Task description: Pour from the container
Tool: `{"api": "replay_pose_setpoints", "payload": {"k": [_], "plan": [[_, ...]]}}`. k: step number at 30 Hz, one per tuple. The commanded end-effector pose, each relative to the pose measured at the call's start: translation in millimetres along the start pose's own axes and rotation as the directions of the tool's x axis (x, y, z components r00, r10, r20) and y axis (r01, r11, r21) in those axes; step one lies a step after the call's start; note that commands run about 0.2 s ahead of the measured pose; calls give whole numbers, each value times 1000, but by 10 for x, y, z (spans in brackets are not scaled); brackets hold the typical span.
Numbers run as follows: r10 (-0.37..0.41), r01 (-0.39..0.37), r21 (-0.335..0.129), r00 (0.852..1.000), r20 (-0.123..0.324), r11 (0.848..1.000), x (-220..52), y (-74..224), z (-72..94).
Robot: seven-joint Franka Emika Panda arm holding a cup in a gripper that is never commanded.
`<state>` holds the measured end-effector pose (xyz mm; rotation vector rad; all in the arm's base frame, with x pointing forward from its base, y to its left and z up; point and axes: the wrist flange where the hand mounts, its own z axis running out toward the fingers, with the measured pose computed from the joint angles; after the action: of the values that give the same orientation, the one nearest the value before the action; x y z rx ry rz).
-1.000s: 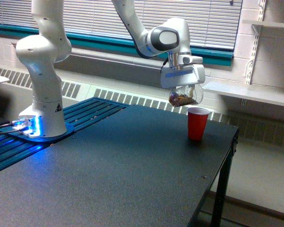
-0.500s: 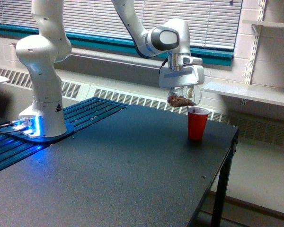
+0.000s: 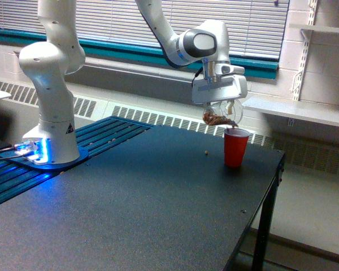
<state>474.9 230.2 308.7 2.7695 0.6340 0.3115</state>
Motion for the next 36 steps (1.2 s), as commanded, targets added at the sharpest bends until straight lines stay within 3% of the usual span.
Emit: {"api": "replay_pose_setpoints", "payload": {"k": [1,18,36], "plan": [[-38,38,-15,999,1,999,34,-53,-33],[-77,77,-43,997,22,996,83,-65,-72],[-134,140,-77,988,73,987,65,-96,-109]]}}
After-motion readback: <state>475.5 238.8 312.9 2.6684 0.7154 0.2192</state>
